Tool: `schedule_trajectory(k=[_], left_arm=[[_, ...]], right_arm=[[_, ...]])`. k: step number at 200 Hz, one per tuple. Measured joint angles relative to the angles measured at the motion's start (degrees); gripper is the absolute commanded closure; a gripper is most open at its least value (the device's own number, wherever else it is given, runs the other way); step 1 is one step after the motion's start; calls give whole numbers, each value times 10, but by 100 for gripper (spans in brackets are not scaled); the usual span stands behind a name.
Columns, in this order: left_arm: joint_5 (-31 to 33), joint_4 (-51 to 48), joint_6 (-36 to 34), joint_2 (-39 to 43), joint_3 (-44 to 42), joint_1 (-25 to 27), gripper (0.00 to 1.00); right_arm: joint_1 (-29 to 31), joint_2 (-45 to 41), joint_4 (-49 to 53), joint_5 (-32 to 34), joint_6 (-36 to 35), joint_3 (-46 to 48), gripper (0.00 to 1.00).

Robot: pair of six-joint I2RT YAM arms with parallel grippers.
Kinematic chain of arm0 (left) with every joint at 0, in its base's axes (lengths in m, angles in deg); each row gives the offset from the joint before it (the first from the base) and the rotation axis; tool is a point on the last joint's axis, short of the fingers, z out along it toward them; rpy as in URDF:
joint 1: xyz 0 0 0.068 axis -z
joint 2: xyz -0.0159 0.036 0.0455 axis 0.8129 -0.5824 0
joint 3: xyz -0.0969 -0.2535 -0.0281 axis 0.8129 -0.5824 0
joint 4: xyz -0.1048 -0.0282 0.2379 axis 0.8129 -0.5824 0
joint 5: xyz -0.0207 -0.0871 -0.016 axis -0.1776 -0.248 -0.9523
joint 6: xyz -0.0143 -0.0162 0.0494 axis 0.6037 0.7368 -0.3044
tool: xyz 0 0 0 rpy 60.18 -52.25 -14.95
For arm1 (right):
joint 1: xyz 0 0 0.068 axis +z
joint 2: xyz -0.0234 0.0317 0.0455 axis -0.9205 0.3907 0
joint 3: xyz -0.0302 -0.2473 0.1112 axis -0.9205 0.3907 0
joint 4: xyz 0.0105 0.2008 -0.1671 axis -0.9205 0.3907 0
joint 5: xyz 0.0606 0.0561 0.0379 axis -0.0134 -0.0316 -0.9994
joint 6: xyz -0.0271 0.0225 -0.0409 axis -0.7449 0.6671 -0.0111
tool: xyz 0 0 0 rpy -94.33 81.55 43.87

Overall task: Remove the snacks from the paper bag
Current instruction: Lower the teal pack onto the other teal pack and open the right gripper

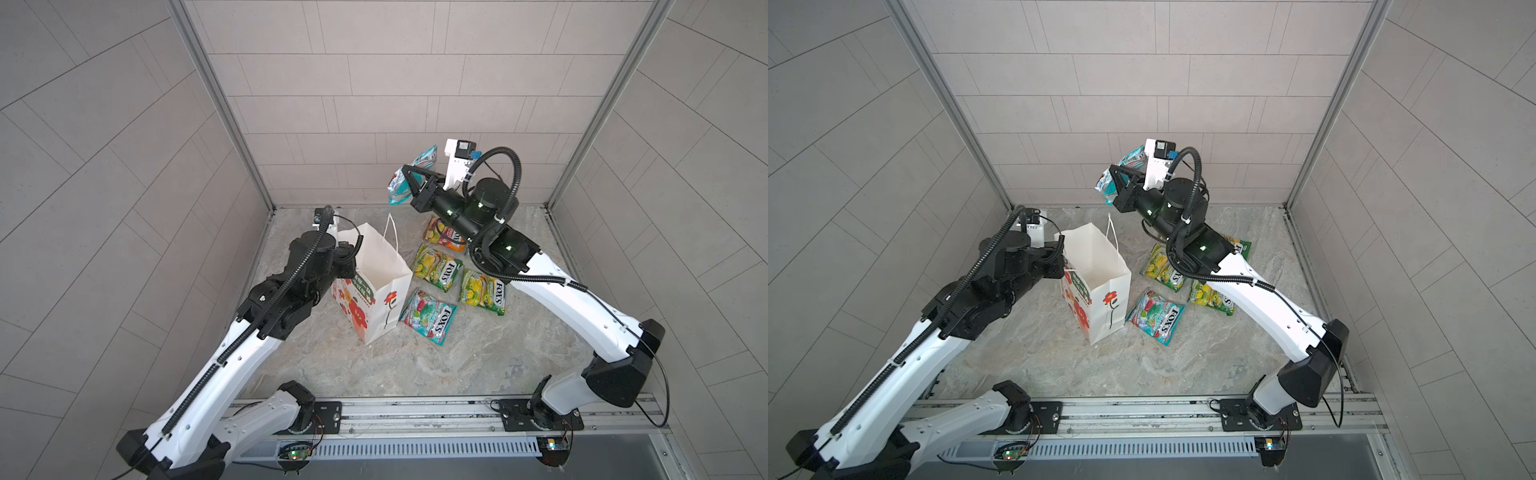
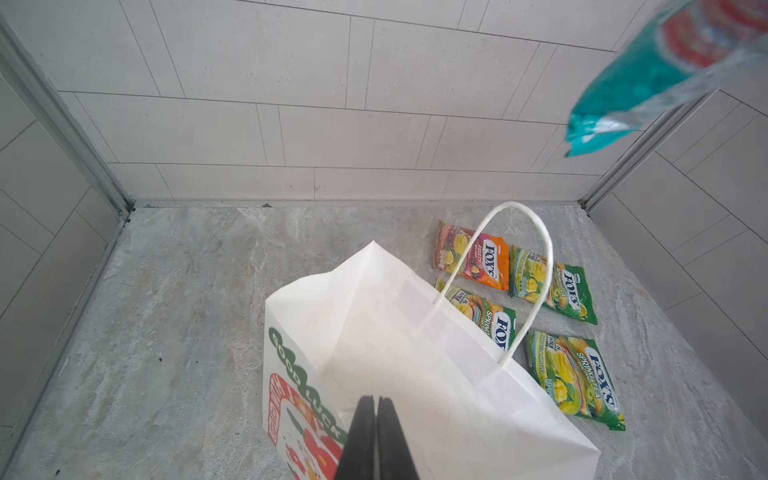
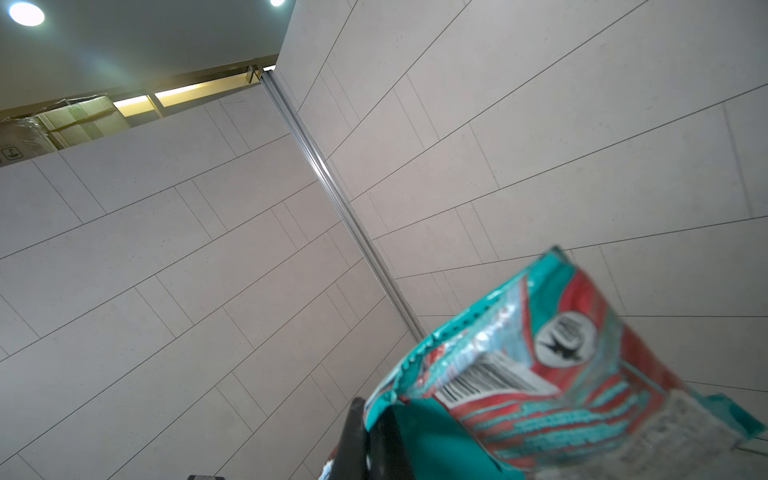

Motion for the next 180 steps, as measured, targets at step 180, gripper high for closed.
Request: schedule_trajectory(k=[180], left_arm=[[-116, 84, -33, -63, 11, -101, 100]], right_arm=[[-110, -280, 499, 64, -30, 228, 100]])
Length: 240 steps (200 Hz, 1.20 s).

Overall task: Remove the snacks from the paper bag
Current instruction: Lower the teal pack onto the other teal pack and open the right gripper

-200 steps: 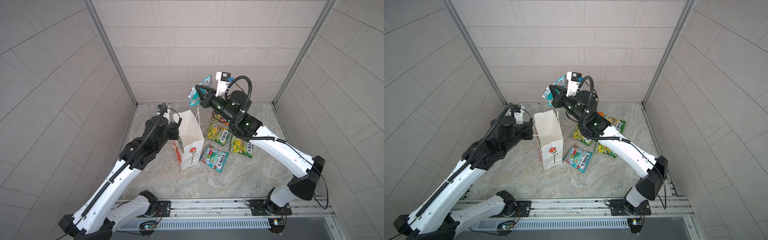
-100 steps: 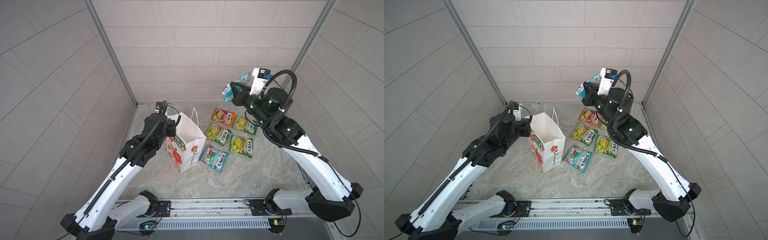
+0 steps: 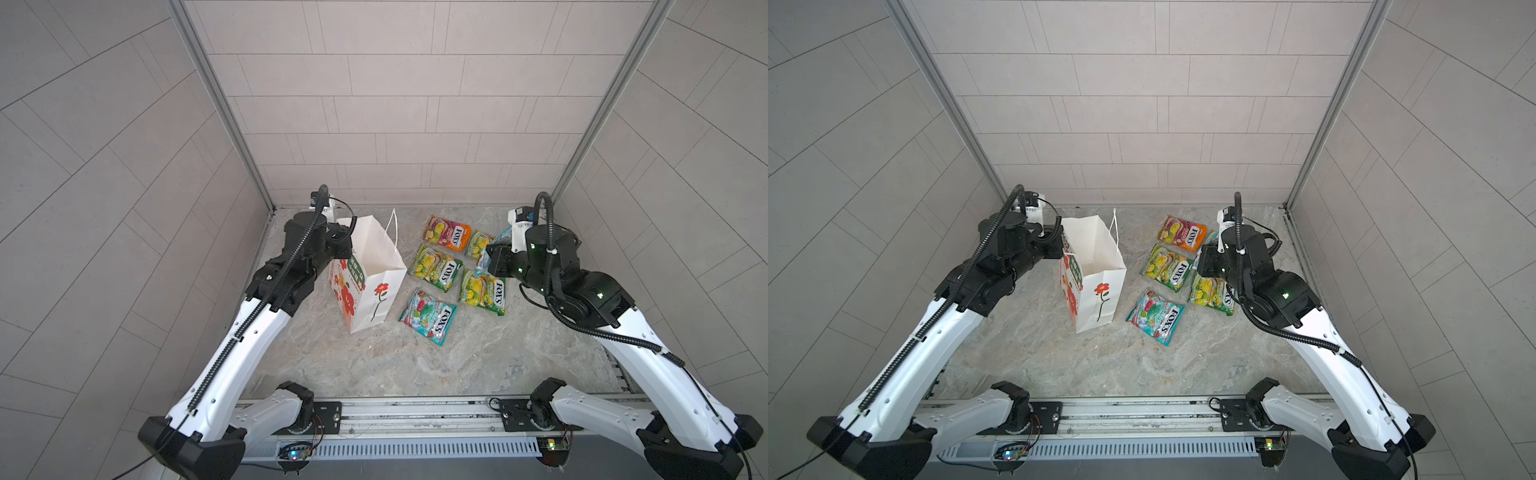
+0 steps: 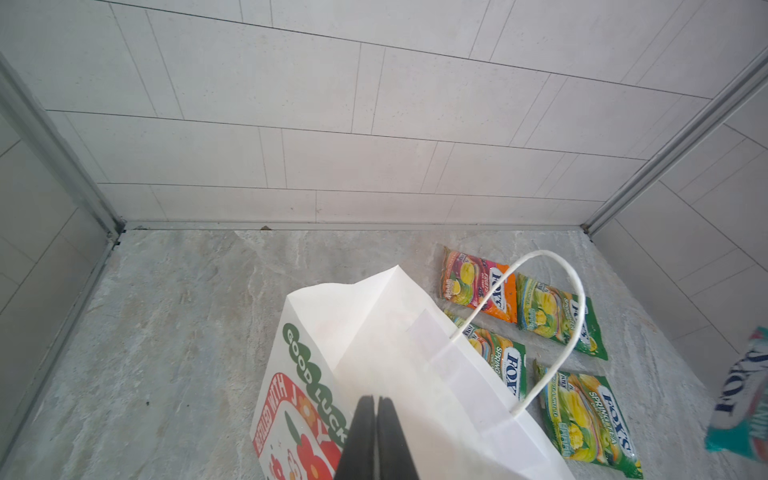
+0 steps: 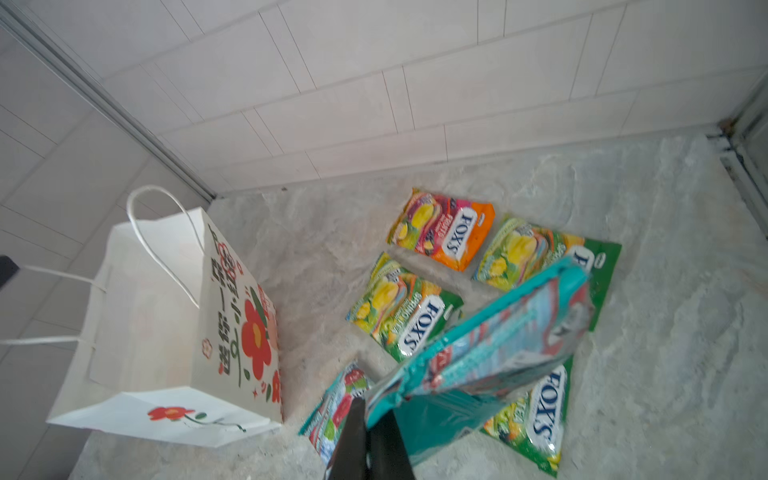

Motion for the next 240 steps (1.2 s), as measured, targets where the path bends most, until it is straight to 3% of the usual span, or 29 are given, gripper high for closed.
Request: schedule_trajectory(k=[91, 169, 223, 240], left_arm=[[-77, 28, 2, -21, 14, 0, 100], [-108, 41, 11, -30, 18, 0, 100], [-121, 45, 16, -34, 18, 0, 100], [-124, 45, 17, -35, 18, 0, 100]], right_arm=[[0, -57, 94, -43, 42, 172, 100], [0, -54, -1, -188, 95, 264, 100], [1, -59, -36, -195, 109, 349, 100], [1, -60, -25, -175, 109, 363, 88]])
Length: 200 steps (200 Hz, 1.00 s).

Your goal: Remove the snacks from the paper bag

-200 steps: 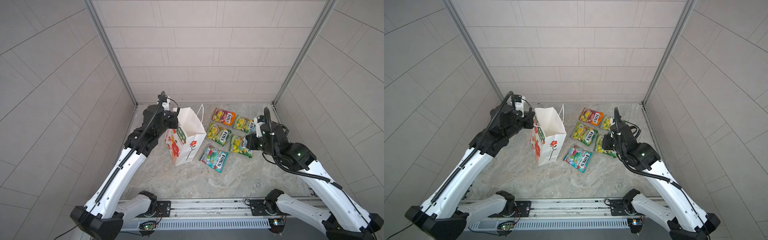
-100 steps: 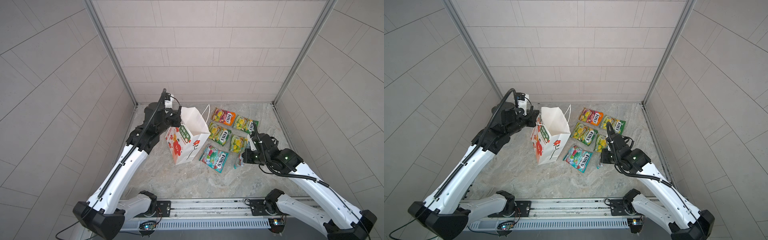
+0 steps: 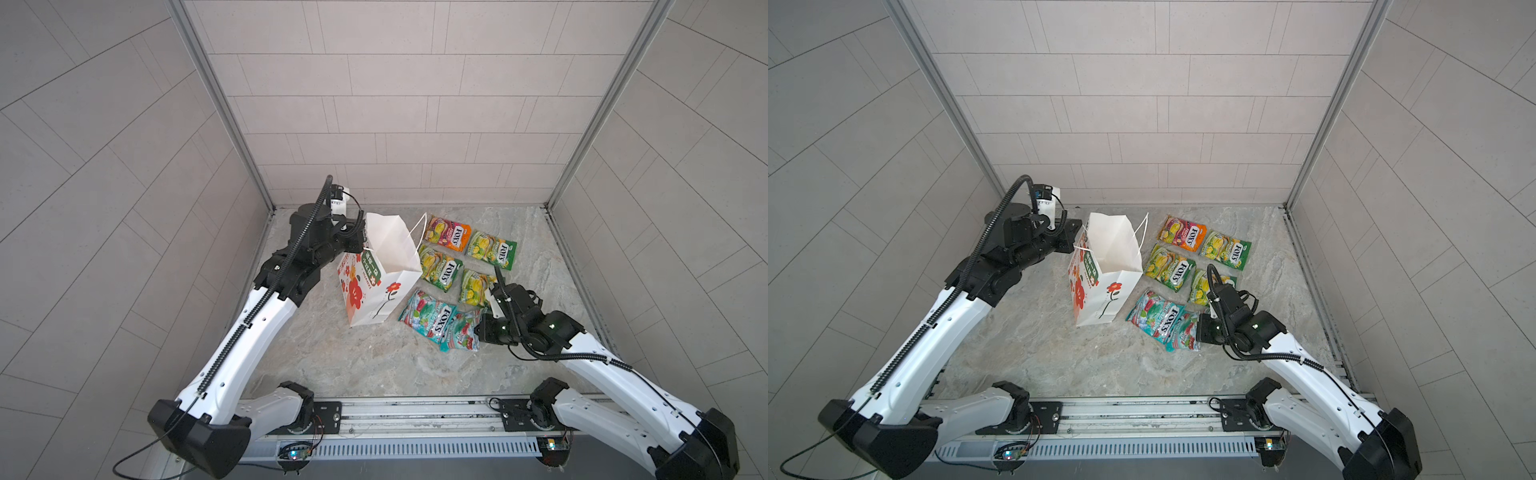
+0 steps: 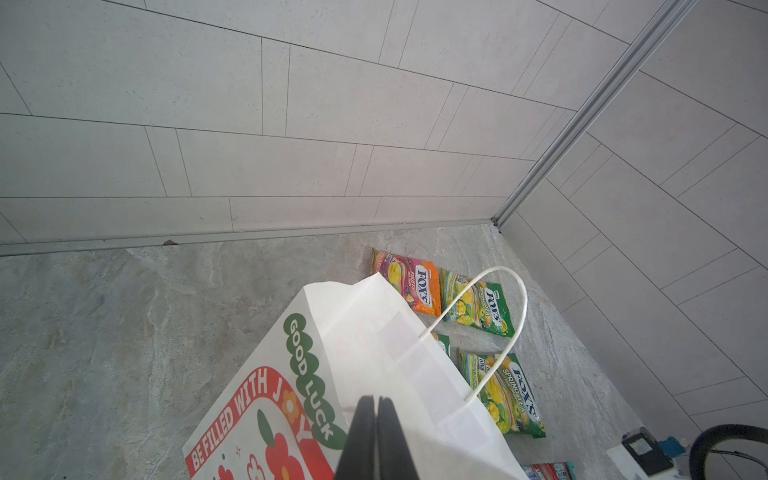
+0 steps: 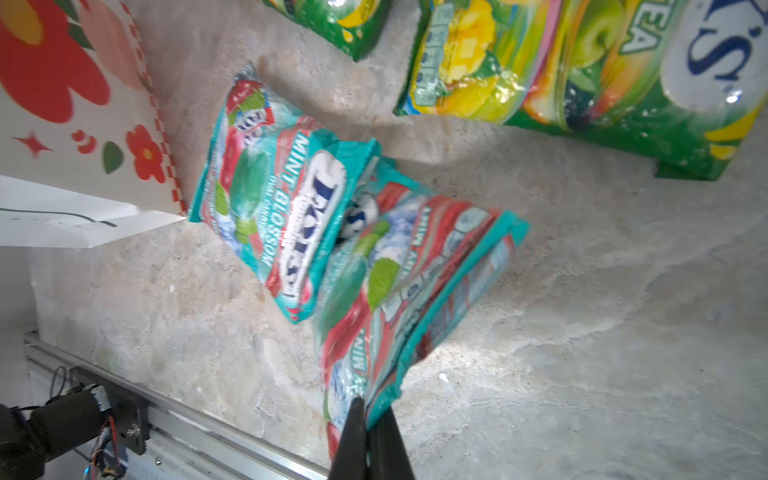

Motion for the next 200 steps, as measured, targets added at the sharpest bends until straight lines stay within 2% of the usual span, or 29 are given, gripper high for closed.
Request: schedule_trajectory(k=[37, 50, 74, 100, 127, 200], left_arm=[[-8, 2, 4, -2, 0, 0, 100], [-14, 3, 7, -3, 0, 0, 100], [-27, 7, 13, -9, 0, 0, 100], [-40, 13, 21, -15, 0, 0, 100], [-58, 23, 31, -20, 0, 0, 100], [-123, 59, 66, -32, 5, 0, 100]], right_arm=[[0, 0, 51, 77, -7, 1, 86], [0, 0, 63, 100, -10, 1, 80], [0, 0, 82, 140, -10, -1, 79], [0, 0, 100, 175, -6, -6, 68], [0, -3, 102, 194, -5, -8, 62], [0, -11, 101, 209, -8, -8, 61]])
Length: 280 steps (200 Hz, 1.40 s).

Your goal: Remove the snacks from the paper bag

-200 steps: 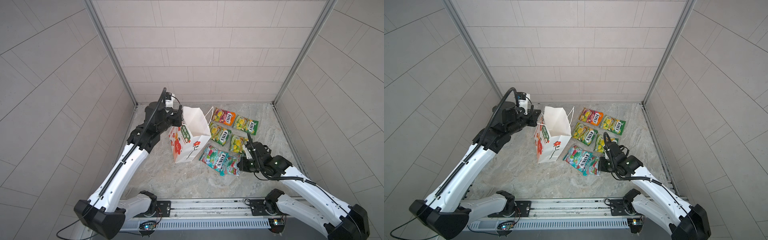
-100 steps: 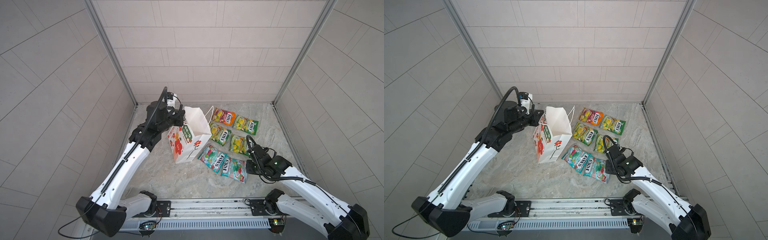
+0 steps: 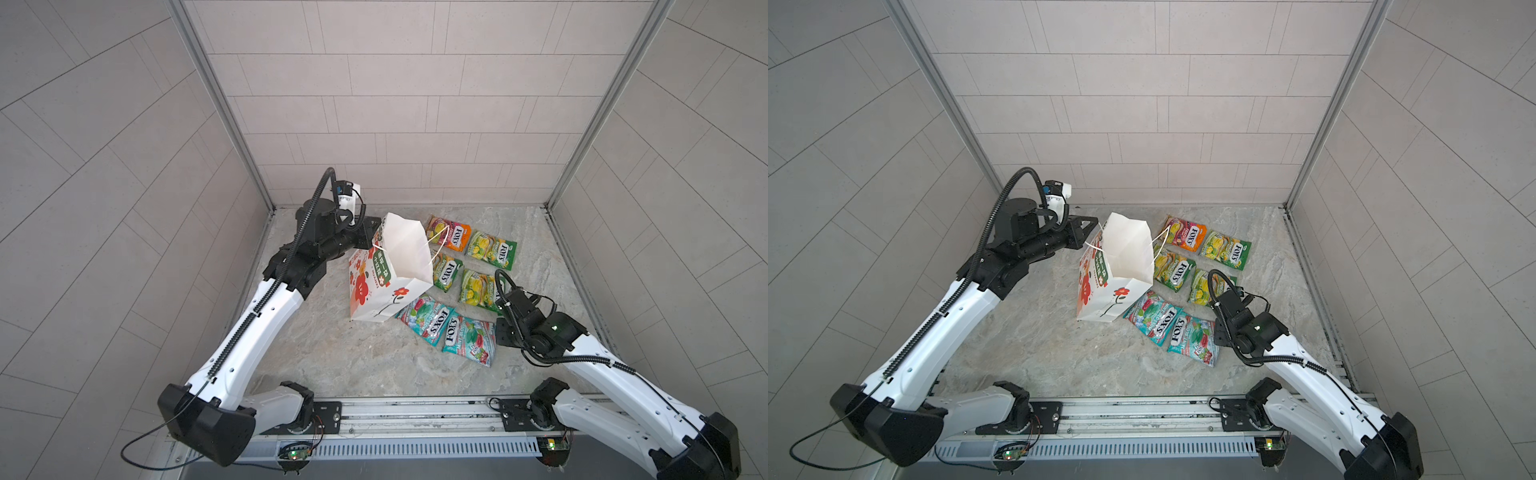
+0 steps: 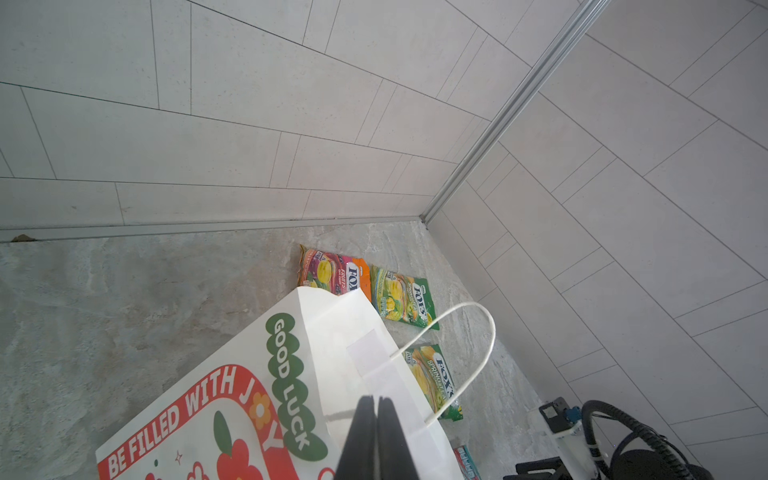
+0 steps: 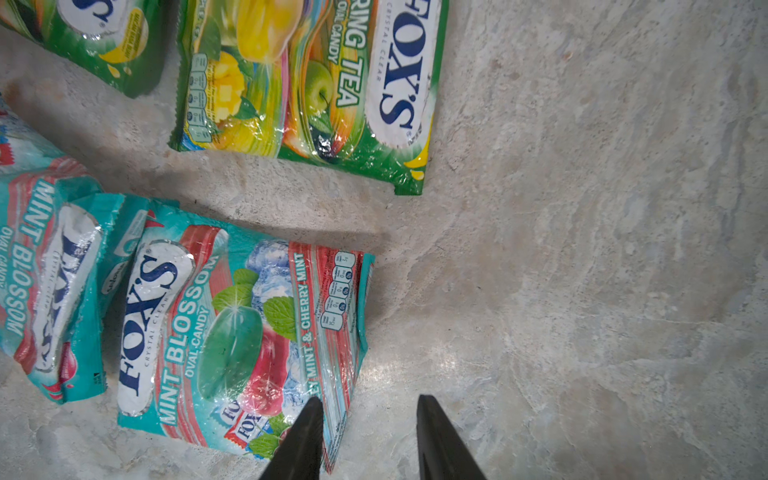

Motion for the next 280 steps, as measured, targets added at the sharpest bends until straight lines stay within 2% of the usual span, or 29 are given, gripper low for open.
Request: schedule_trajectory(k=[65, 116, 145, 170, 209, 244, 280], left_arm=[[9, 8, 8, -2, 1, -8, 100], [-12, 23, 12, -44, 3, -61, 100], [-24, 26, 14, -69, 3, -89, 96], [-35, 27, 11, -84, 11, -110, 85], [-39, 18, -6, -90, 15, -128, 53], [-15, -5, -30, -85, 31, -129, 29], [31, -30, -64, -61, 34, -129, 13]], right_arm=[[0, 0, -2, 0, -2, 0, 60], [0, 0, -4, 0, -2, -1, 60], [0, 2, -5, 0, -2, -3, 59], [0, 4, -7, 0, -2, -4, 59], [0, 7, -9, 0, -2, -4, 59], [0, 8, -12, 0, -2, -6, 59], [0, 11, -17, 0, -2, -8, 59]])
